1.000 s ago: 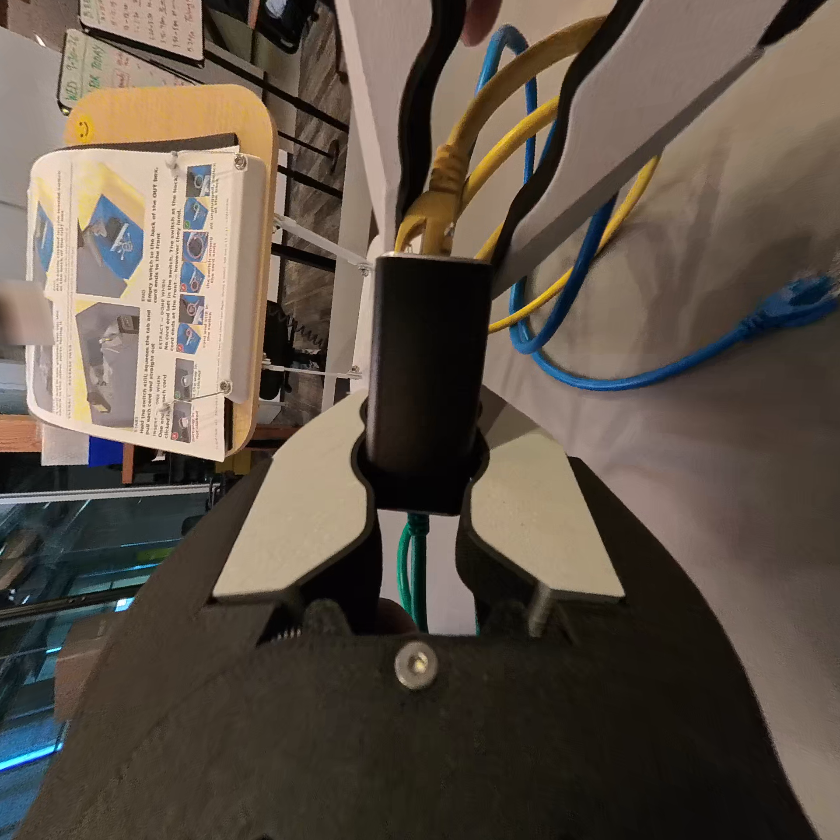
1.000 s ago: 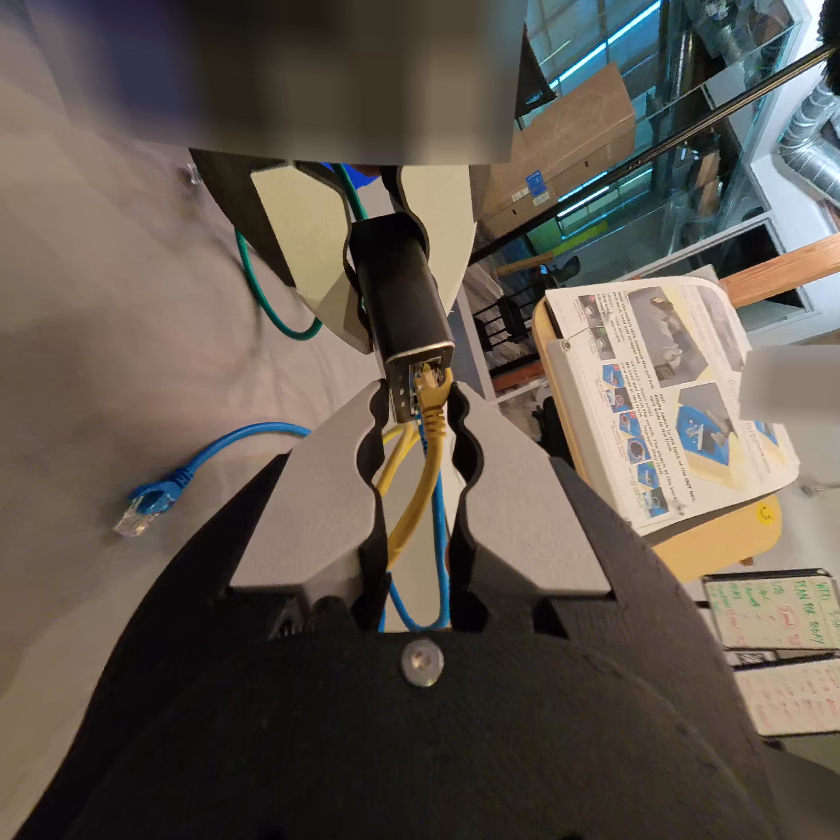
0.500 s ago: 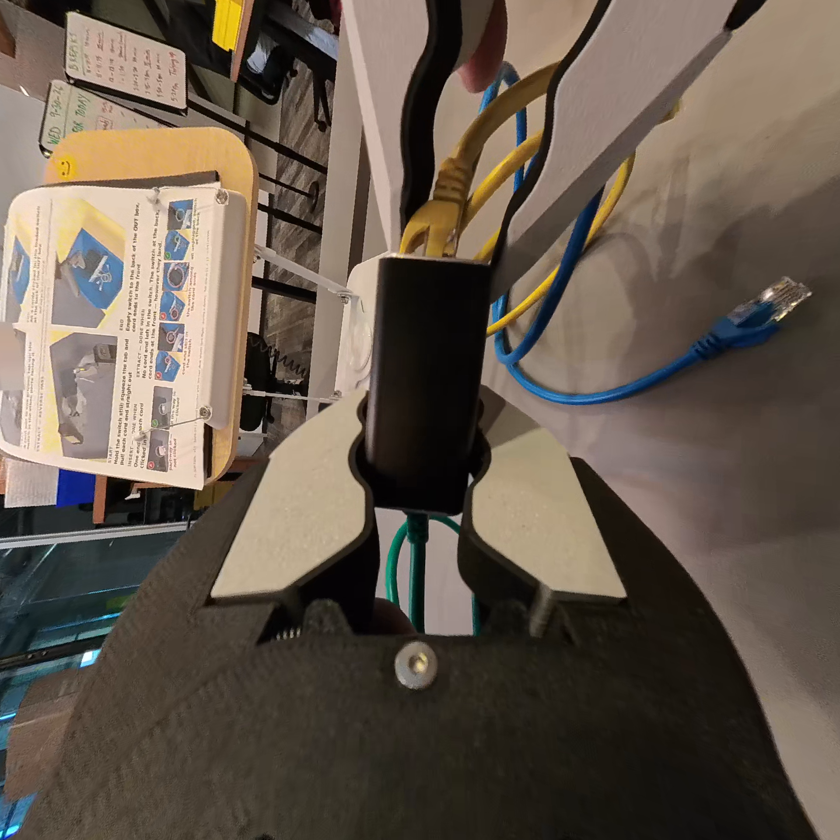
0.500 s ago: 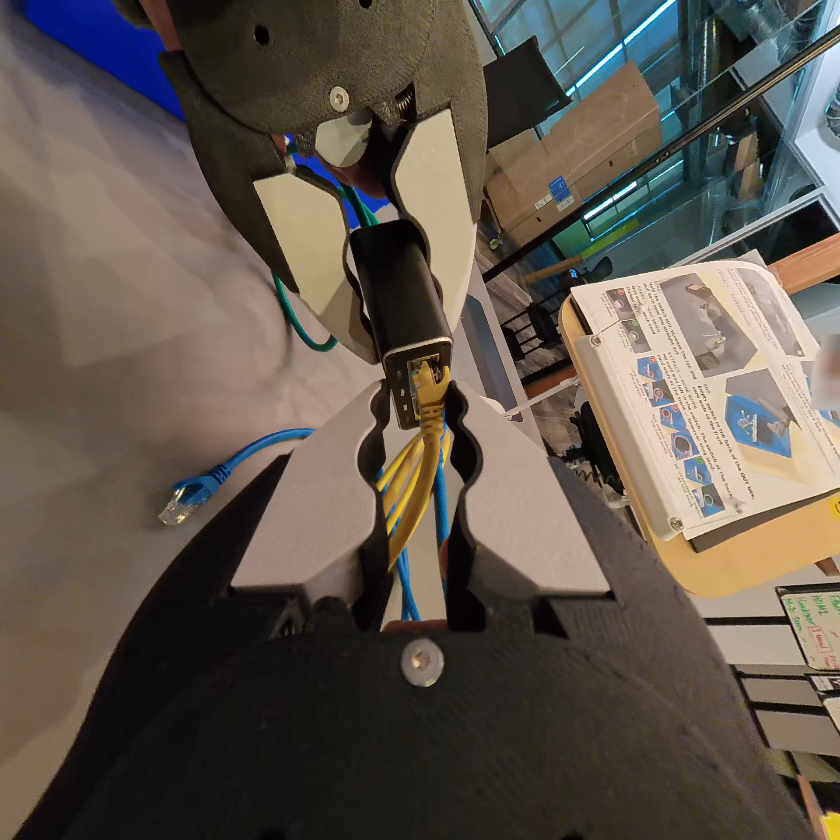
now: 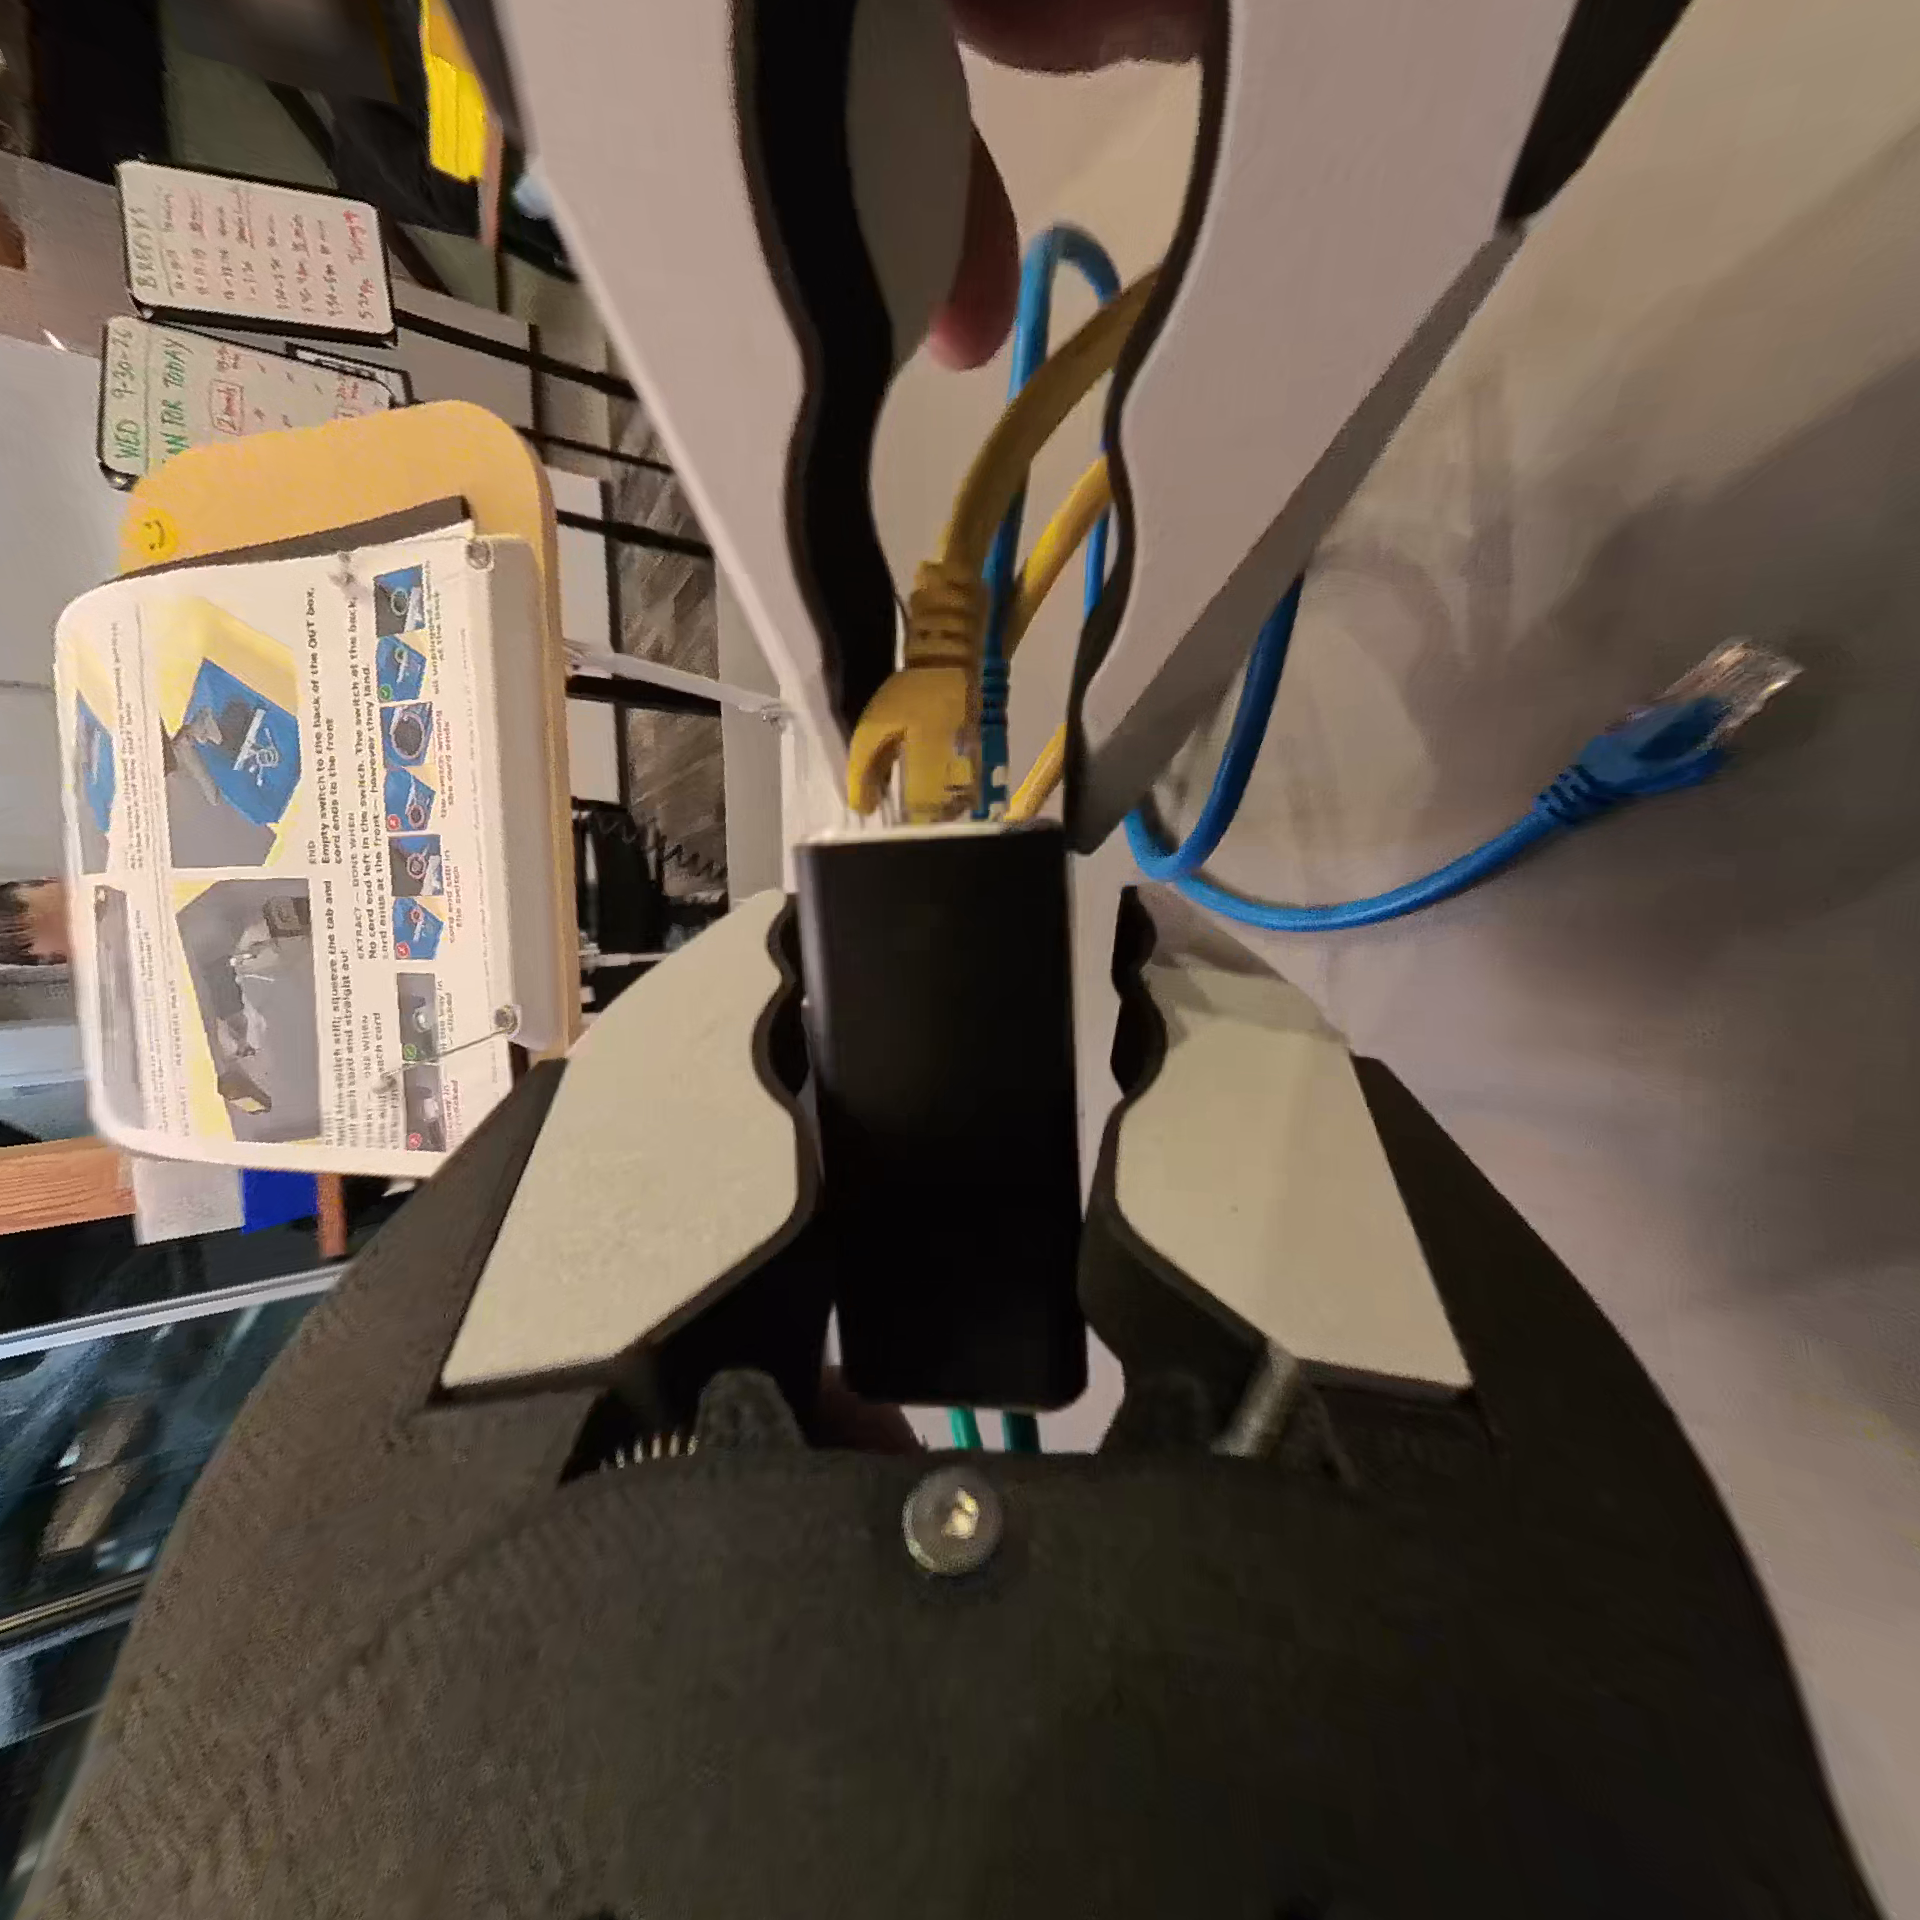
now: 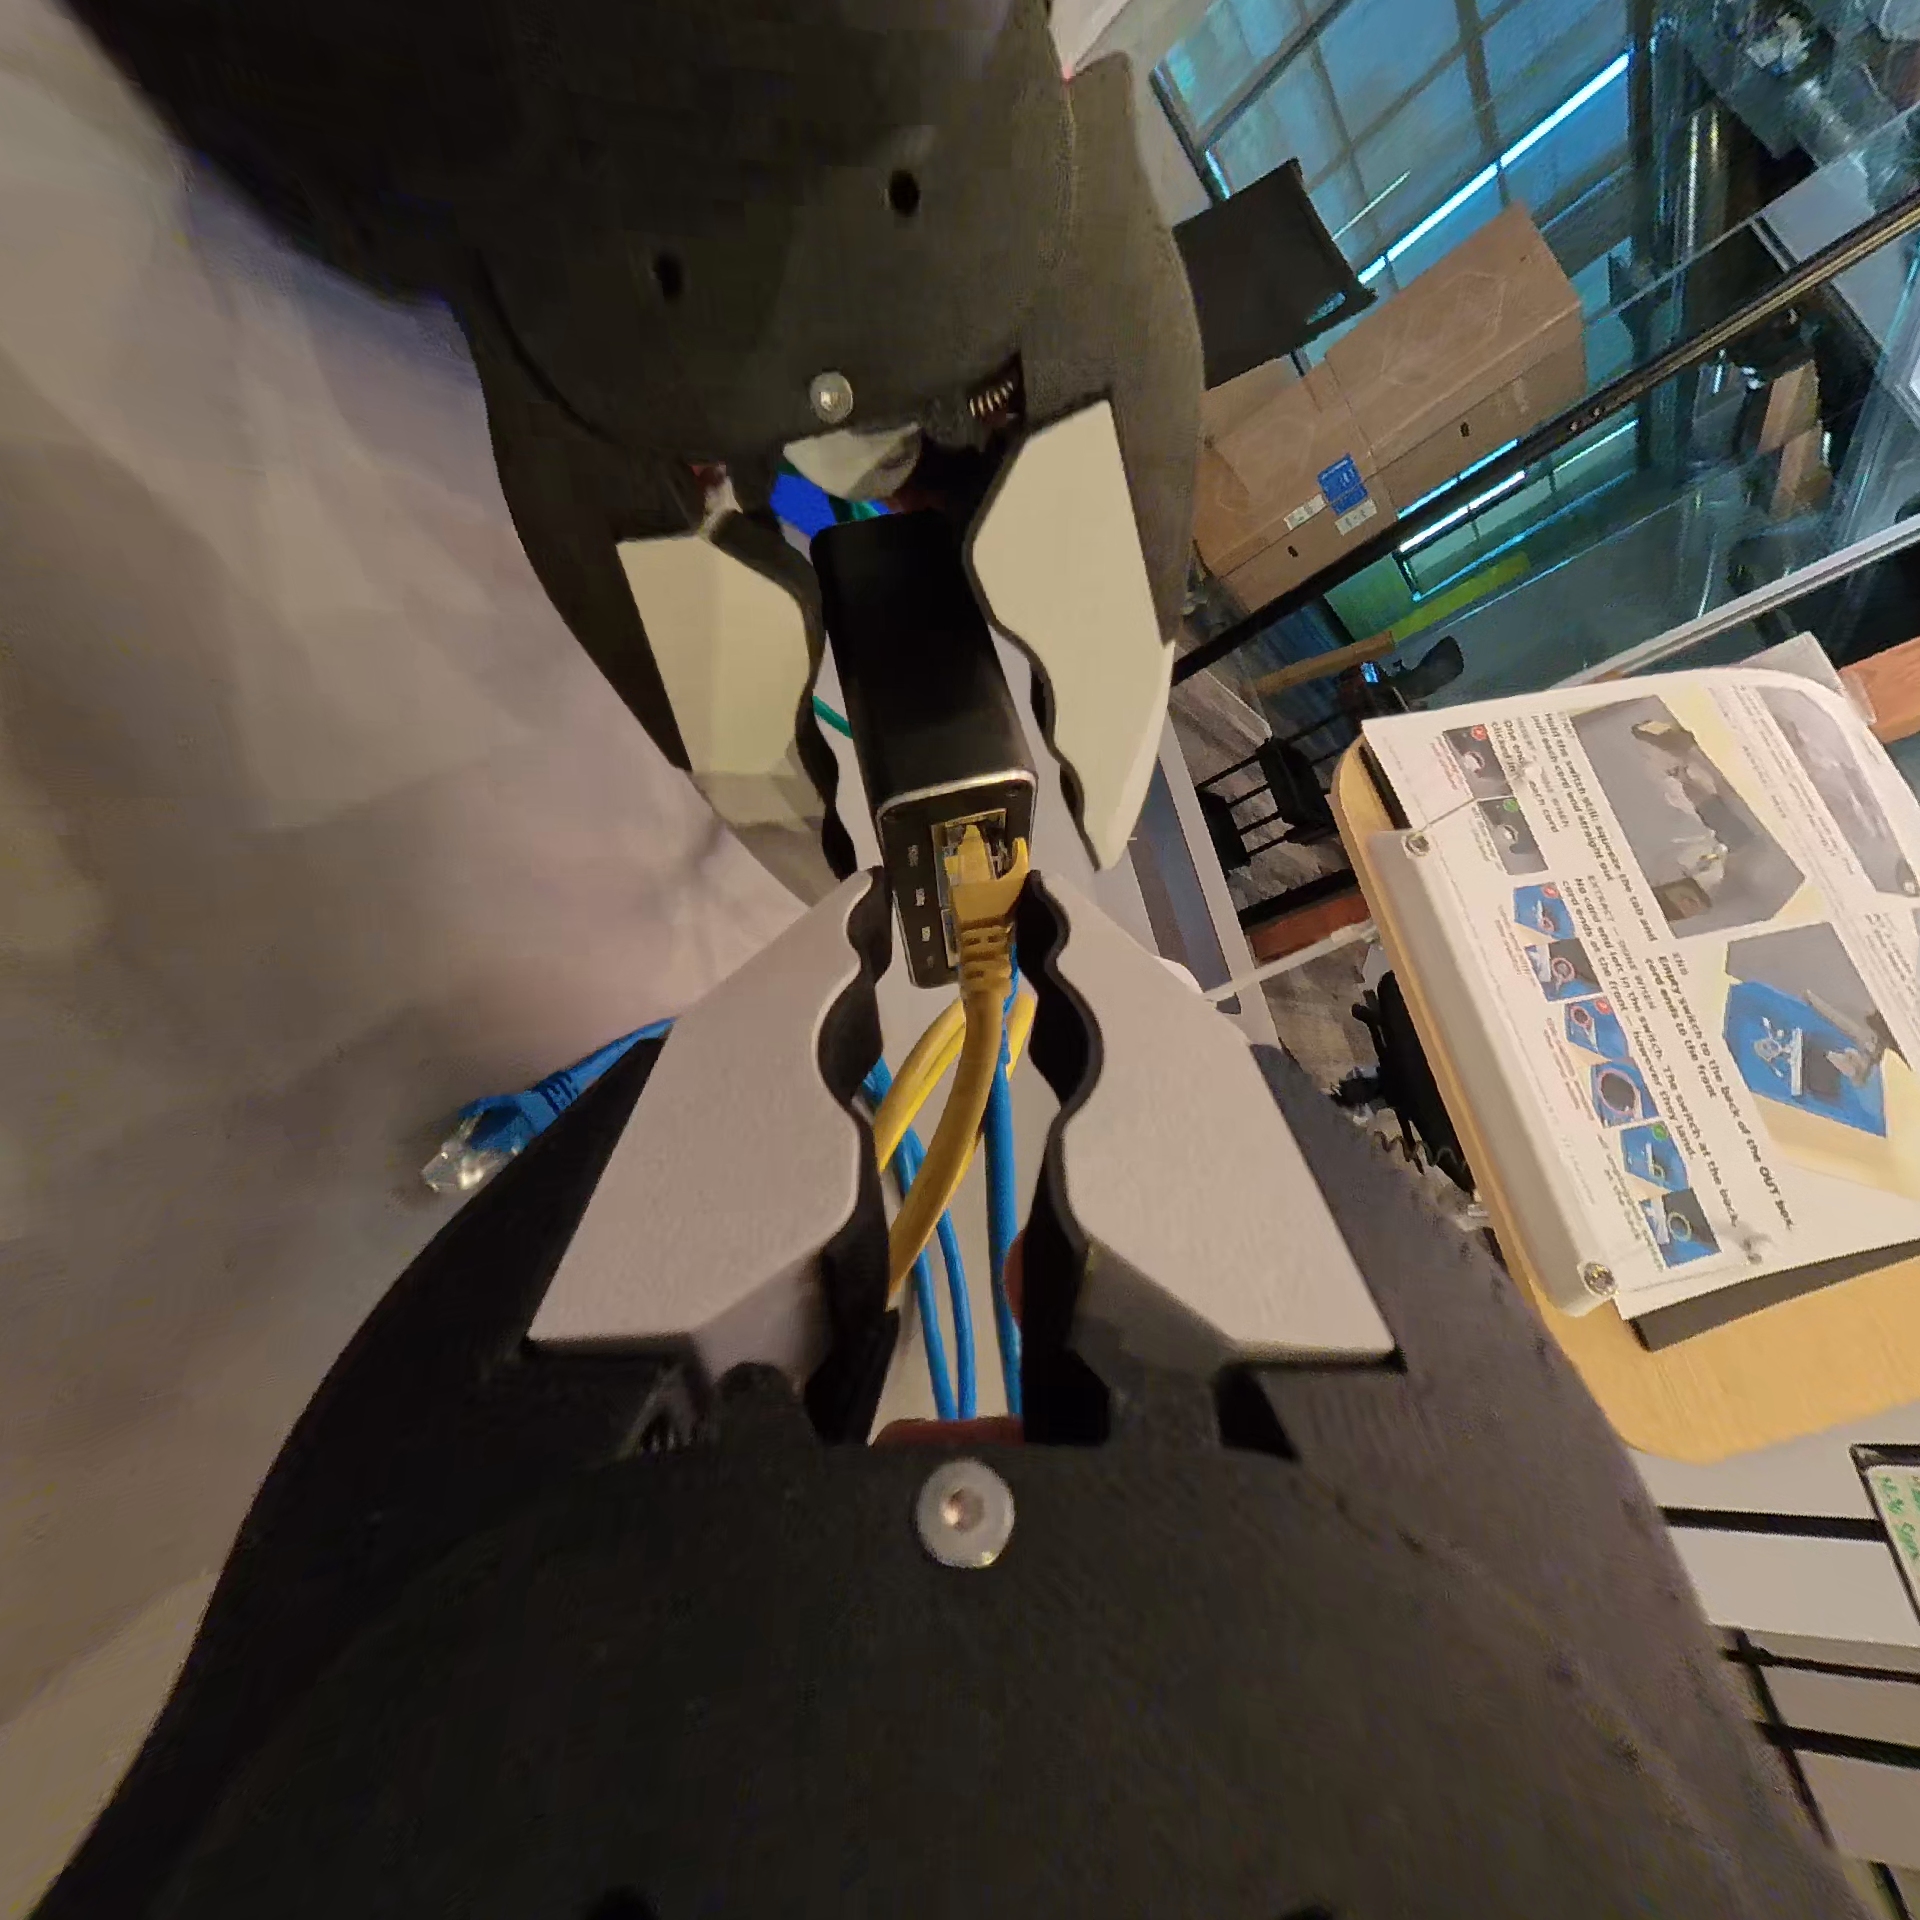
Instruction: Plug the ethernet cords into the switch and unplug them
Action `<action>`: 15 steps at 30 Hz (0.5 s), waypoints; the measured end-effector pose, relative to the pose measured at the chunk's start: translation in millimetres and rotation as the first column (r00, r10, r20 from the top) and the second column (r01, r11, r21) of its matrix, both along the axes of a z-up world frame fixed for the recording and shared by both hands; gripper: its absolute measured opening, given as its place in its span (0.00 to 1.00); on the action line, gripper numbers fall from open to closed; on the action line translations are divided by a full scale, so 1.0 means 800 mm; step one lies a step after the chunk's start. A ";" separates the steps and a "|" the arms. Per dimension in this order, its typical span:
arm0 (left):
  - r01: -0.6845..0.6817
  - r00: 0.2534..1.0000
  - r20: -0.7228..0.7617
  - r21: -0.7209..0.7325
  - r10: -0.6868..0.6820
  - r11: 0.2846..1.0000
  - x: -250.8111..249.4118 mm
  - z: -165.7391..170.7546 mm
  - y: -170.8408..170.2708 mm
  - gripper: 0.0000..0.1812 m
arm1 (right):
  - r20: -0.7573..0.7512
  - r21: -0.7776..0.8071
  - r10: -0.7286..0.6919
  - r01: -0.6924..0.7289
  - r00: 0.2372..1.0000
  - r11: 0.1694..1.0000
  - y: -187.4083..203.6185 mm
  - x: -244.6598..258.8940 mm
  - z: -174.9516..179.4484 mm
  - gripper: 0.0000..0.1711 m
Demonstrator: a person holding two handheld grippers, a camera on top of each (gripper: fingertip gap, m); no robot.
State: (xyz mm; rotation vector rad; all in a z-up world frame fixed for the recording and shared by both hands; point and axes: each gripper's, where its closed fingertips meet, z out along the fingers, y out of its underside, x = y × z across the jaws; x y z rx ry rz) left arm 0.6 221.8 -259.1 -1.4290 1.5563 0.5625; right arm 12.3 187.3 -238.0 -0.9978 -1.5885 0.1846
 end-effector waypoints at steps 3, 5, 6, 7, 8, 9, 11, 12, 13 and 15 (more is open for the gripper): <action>-0.014 1.000 -0.026 -0.013 0.014 1.000 -0.004 -0.004 0.000 0.30 | 0.022 0.020 0.000 -0.001 1.000 1.000 -0.002 0.000 -0.002 0.13; -0.014 1.000 -0.009 -0.026 0.014 1.000 -0.003 -0.004 -0.001 0.30 | 0.021 0.016 0.005 -0.006 1.000 1.000 -0.003 0.000 -0.003 0.13; -0.018 1.000 -0.008 -0.026 0.018 0.999 -0.003 -0.005 -0.001 0.30 | 0.022 0.015 0.009 -0.009 1.000 1.000 -0.003 0.000 -0.003 0.13; -0.018 1.000 -0.006 -0.031 0.018 0.999 -0.003 -0.006 -0.001 0.30 | 0.022 0.002 0.016 -0.016 1.000 1.000 -0.003 0.000 -0.005 0.13; -0.013 1.000 0.005 -0.053 0.014 0.998 -0.002 -0.008 -0.002 0.29 | 0.025 -0.020 0.024 -0.023 0.999 1.000 -0.003 0.000 -0.007 0.13; -0.014 1.000 0.007 -0.073 0.015 0.997 -0.003 -0.011 -0.003 0.29 | 0.027 -0.041 0.028 -0.027 0.999 0.999 -0.003 0.000 -0.009 0.13; -0.025 1.000 -0.001 -0.084 0.025 0.996 -0.006 -0.013 -0.002 0.29 | 0.070 -0.055 0.033 -0.029 0.997 0.998 -0.003 0.004 -0.018 0.20; -0.023 1.000 0.009 -0.110 0.024 0.994 -0.006 -0.014 -0.004 0.29 | 0.080 -0.066 0.040 -0.035 0.996 0.997 -0.004 0.006 -0.020 0.22; -0.019 1.000 0.020 -0.134 0.022 0.991 -0.006 -0.013 -0.005 0.29 | 0.074 -0.089 0.051 -0.045 0.996 0.995 -0.006 0.006 -0.019 0.24; -0.024 0.999 0.021 -0.159 0.028 0.987 -0.010 -0.012 -0.006 0.29 | 0.038 -0.116 0.067 -0.063 0.997 0.991 -0.009 0.003 -0.008 0.28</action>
